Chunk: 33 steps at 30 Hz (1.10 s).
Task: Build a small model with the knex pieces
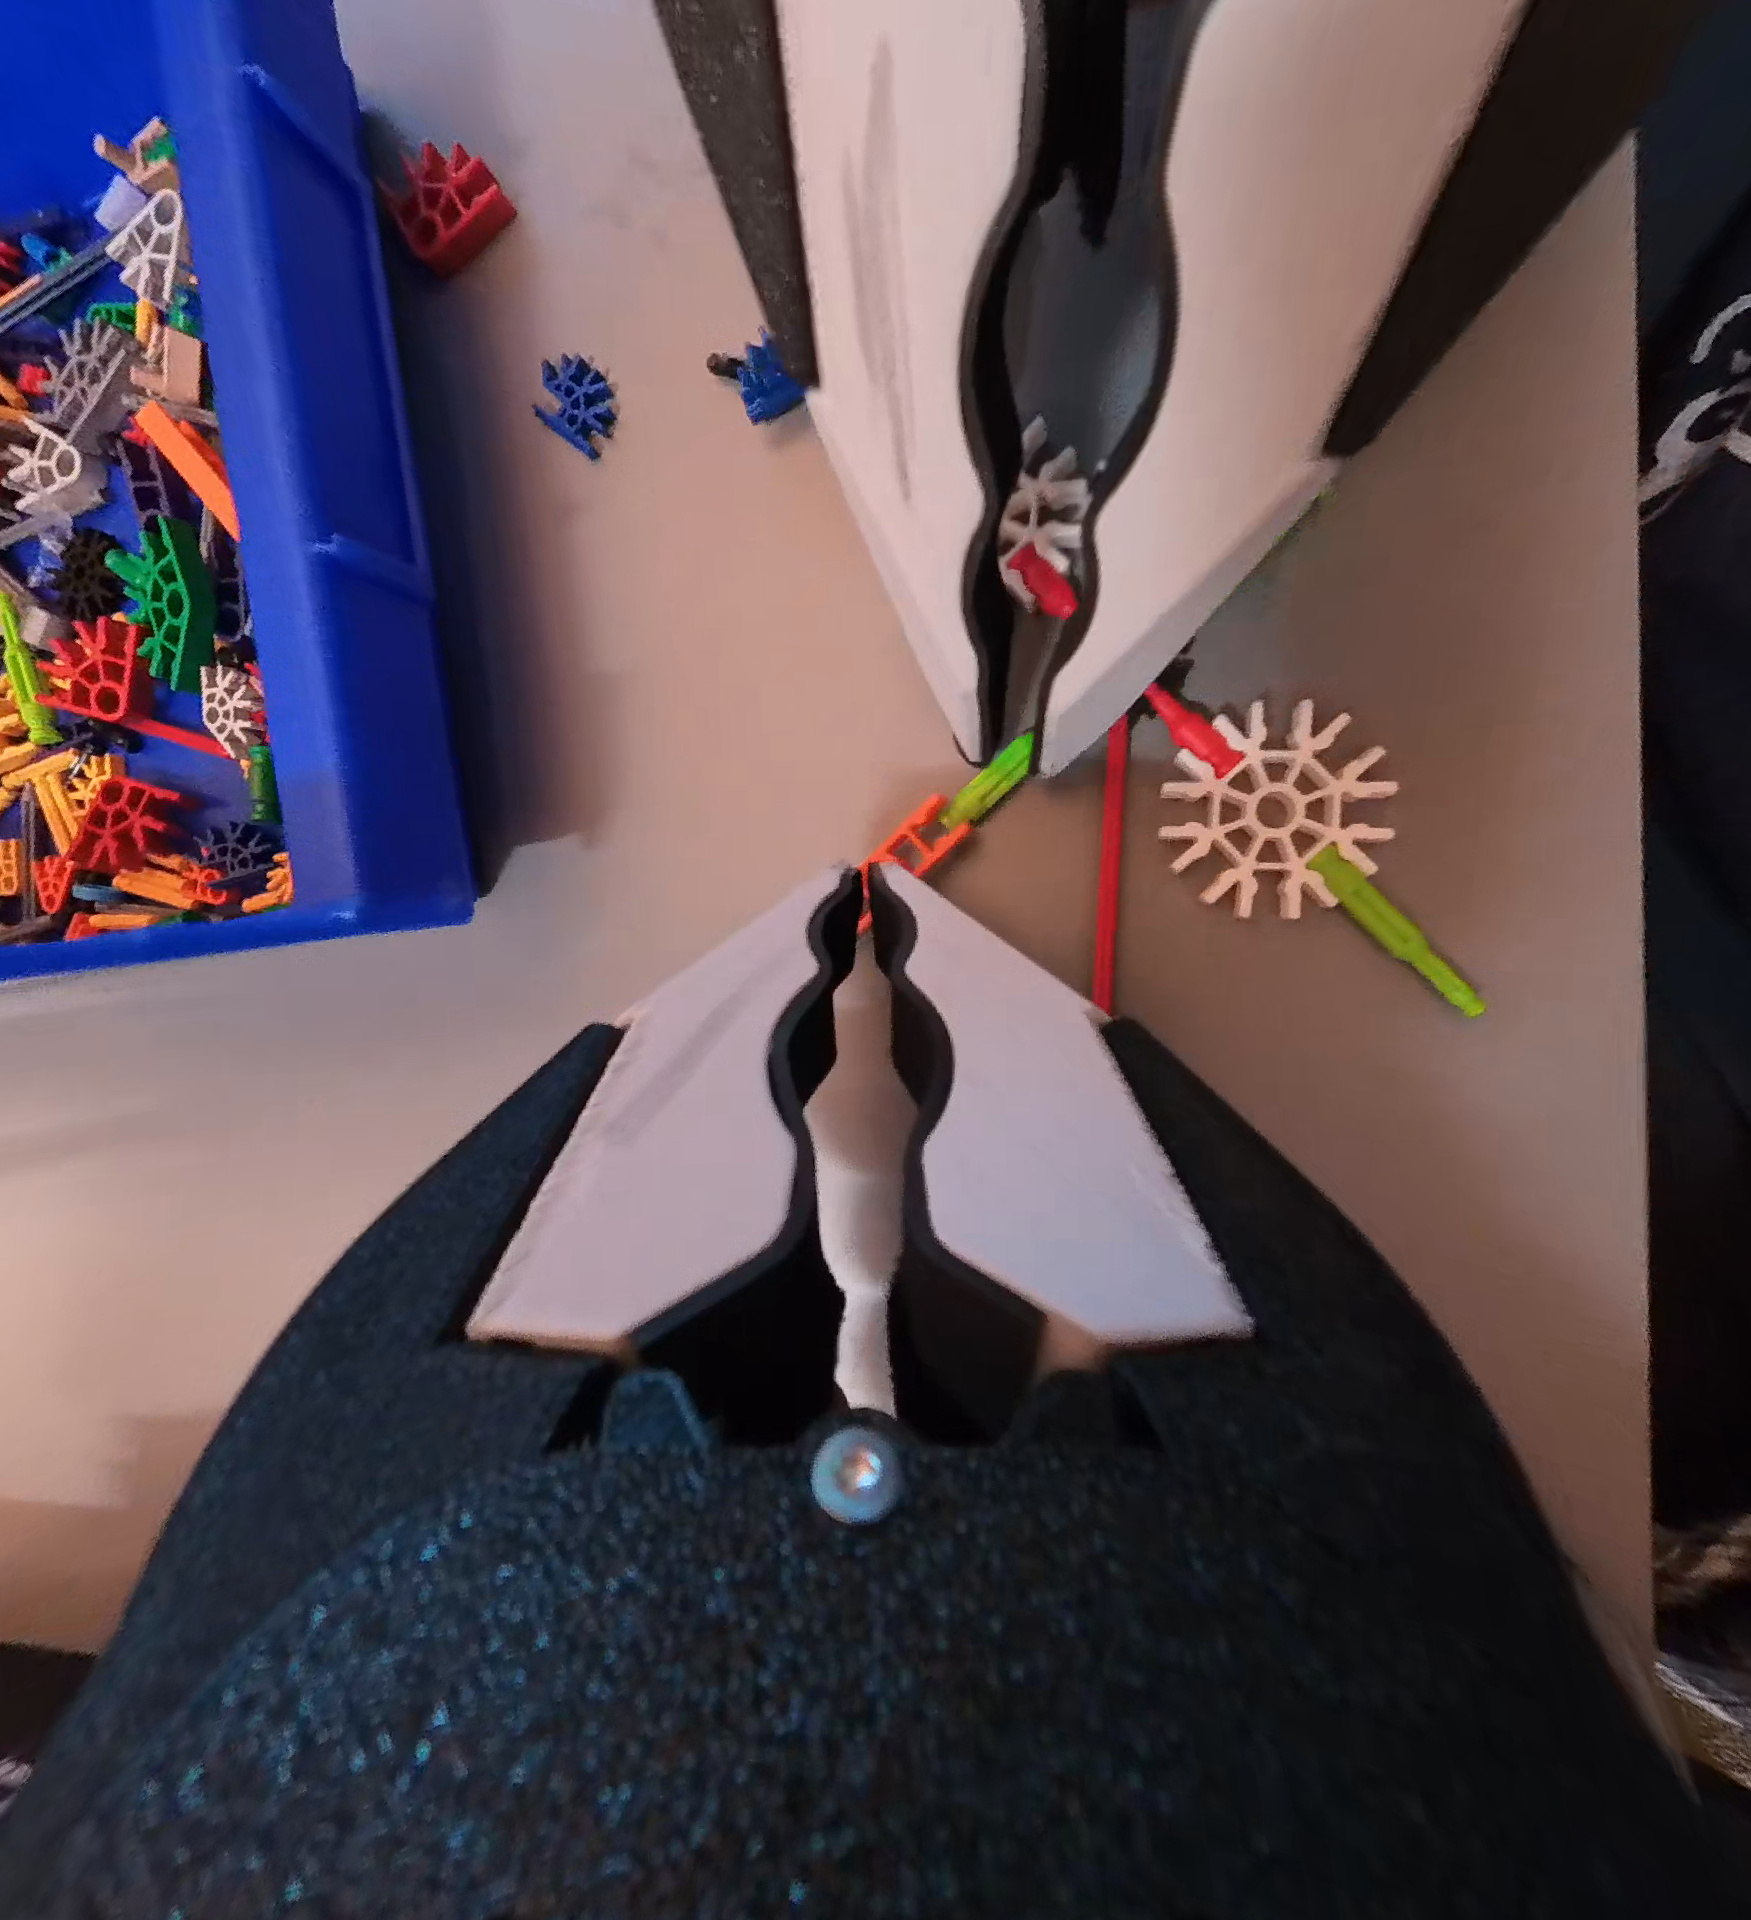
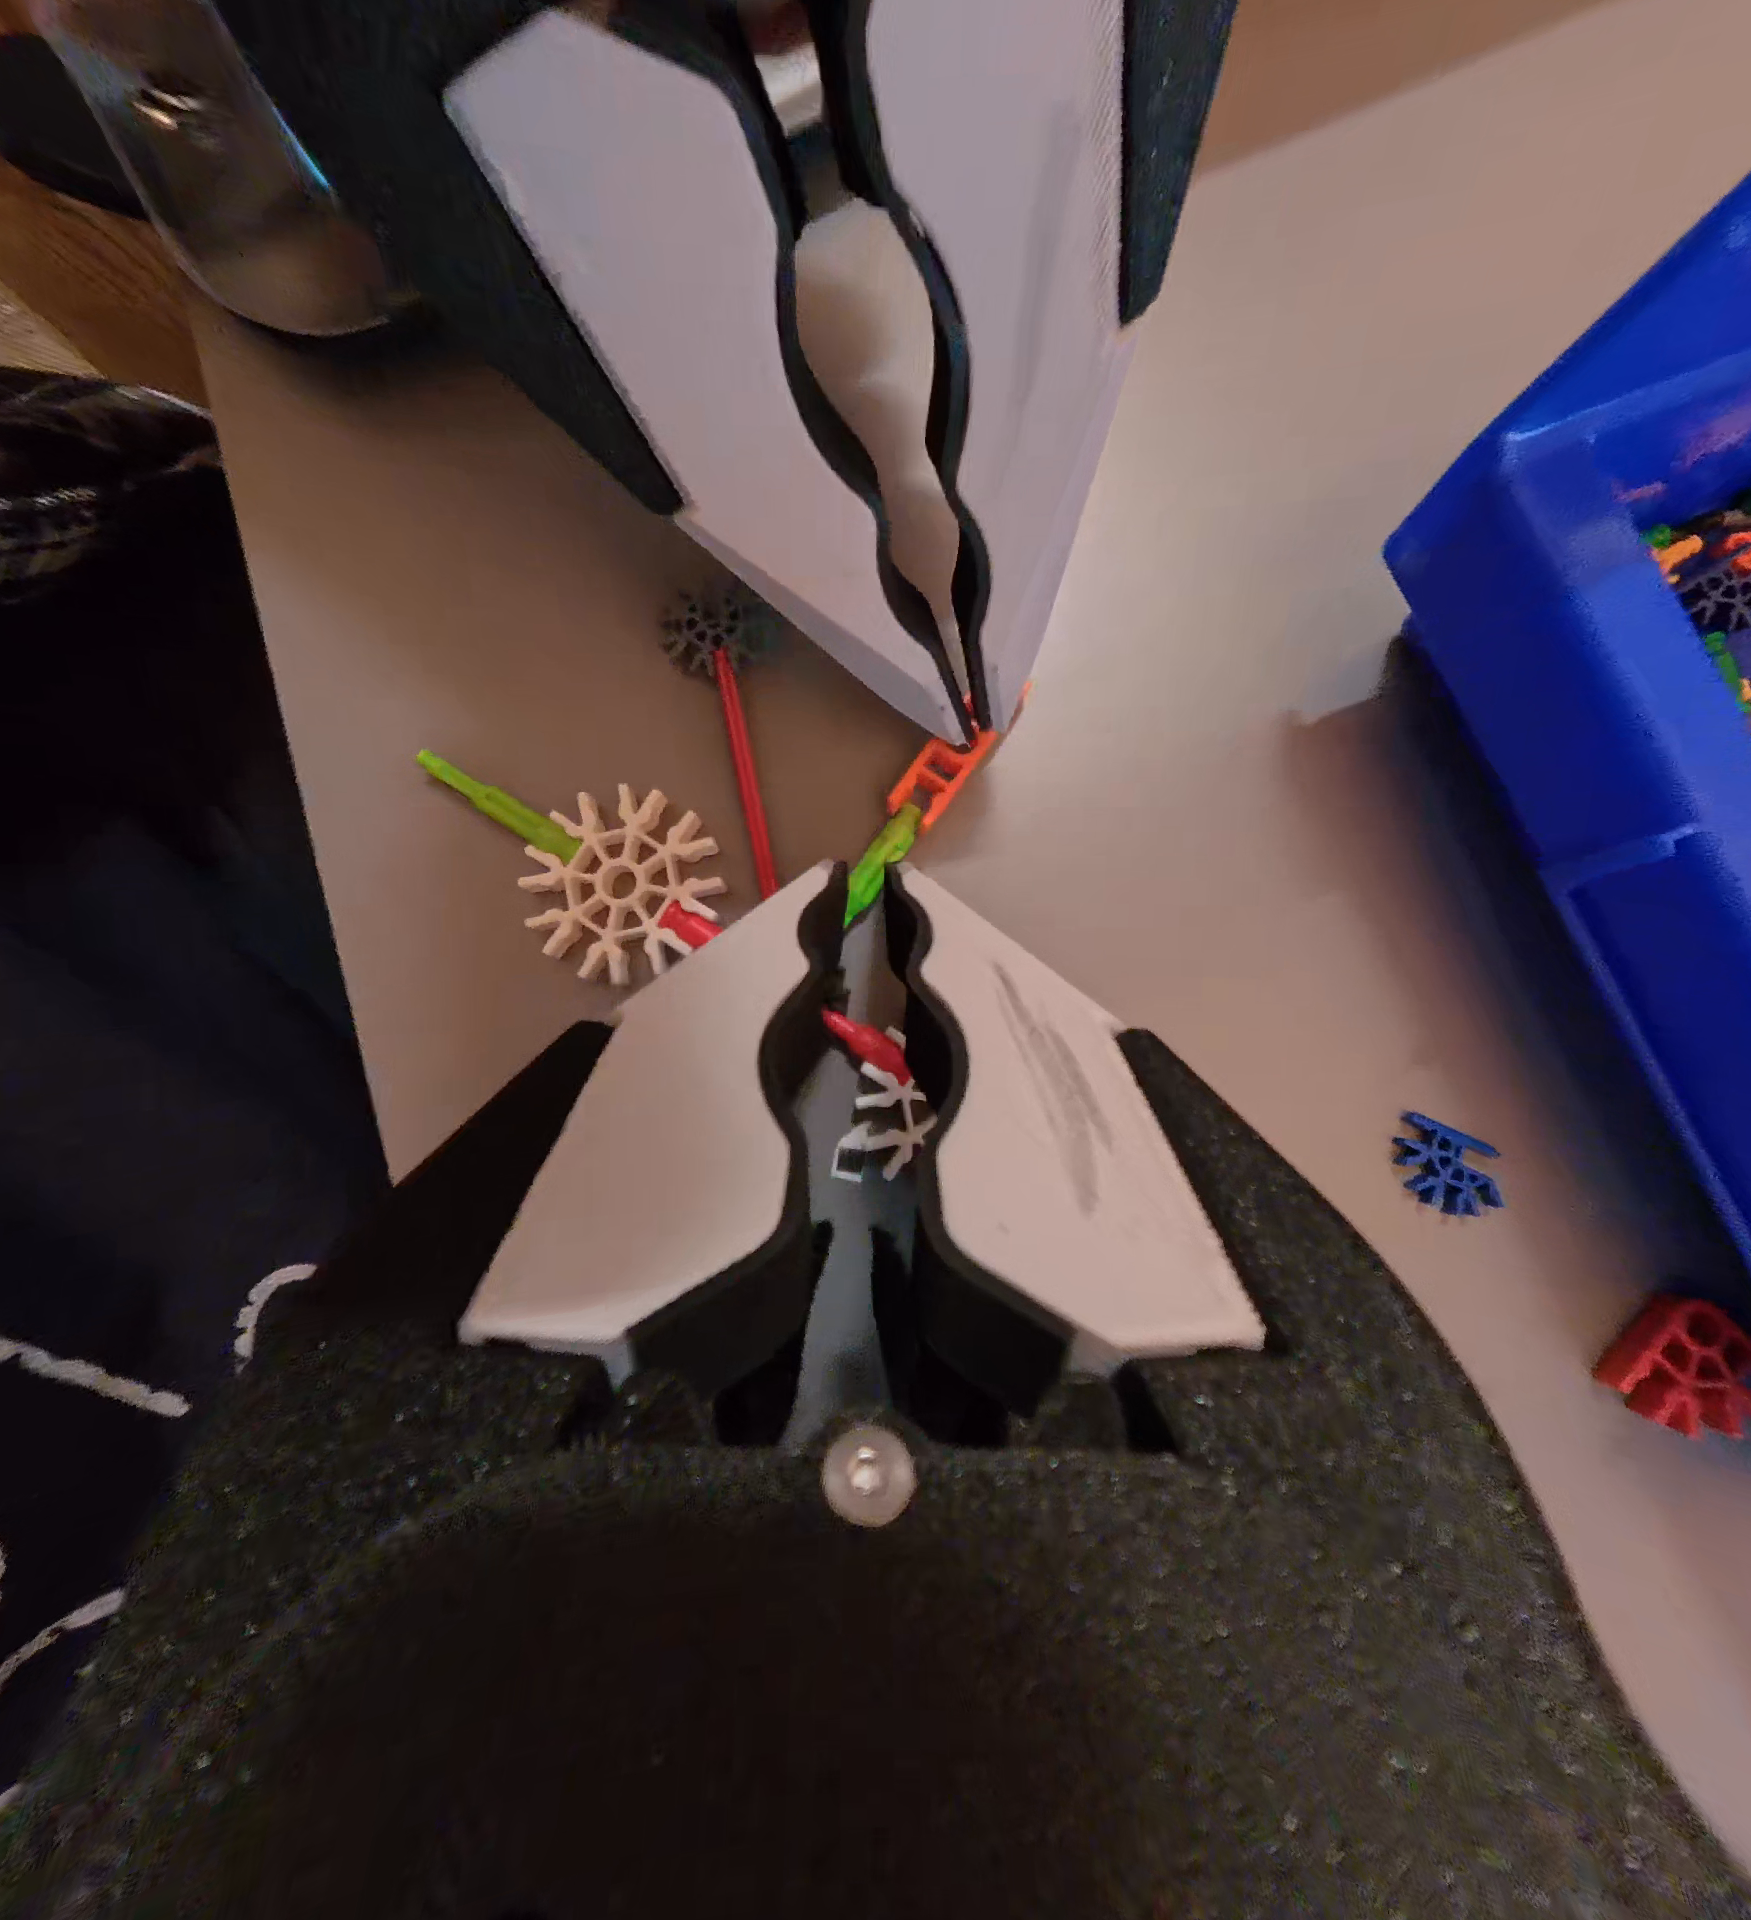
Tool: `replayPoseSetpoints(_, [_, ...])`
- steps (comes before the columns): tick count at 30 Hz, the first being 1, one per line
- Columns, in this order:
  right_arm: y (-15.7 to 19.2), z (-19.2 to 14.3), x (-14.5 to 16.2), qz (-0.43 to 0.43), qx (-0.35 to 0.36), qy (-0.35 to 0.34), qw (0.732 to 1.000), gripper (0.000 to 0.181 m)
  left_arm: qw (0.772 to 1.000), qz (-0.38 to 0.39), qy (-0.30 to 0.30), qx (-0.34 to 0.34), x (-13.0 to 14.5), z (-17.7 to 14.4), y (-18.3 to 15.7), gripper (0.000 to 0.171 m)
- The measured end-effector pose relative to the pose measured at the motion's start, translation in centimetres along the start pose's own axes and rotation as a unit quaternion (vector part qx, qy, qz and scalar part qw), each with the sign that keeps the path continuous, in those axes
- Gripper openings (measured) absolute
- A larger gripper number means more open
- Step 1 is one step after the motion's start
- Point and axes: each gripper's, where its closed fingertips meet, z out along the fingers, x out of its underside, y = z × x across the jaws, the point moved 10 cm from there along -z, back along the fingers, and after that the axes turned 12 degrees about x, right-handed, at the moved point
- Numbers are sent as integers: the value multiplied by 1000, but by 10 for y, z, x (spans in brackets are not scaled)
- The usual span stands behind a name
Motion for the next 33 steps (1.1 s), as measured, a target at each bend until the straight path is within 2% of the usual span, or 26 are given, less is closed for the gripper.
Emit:
replayPoseSetpoints(1, [1, 1, 0, -3, 5, 3, 1000, 6, 1000, 0, 1, 3, 0, 1, 0, 1])
replayPoseSetpoints(10, [2, 2, 1, 1, 6, 1, 1000, 5, 1000, 5, -5, 5, 1, -2, 1, 1])
replayPoseSetpoints(13, [2, 2, 1, 1, 5, -1, 1000, 6, 999, 26, -13, 14, -1, -8, 1, 11])
replayPoseSetpoints(19, [0, 2, 2, 6, -3, -4, 1000, 6, 995, 87, 27, 38, -5, -5, 3, 23])
replayPoseSetpoints(25, [0, 3, 4, 11, -6, -9, 1000, 6, 988, 121, 68, 63, -3, 2, 13, 17])
replayPoseSetpoints(30, [-1, 3, 5, 13, -9, -14, 1000, 6, 986, 126, 70, 78, -5, 5, 18, 5])
replayPoseSetpoints(33, [-1, 3, 6, 15, -11, -17, 1000, 6, 987, 122, 59, 85, -4, 5, 17, 5])
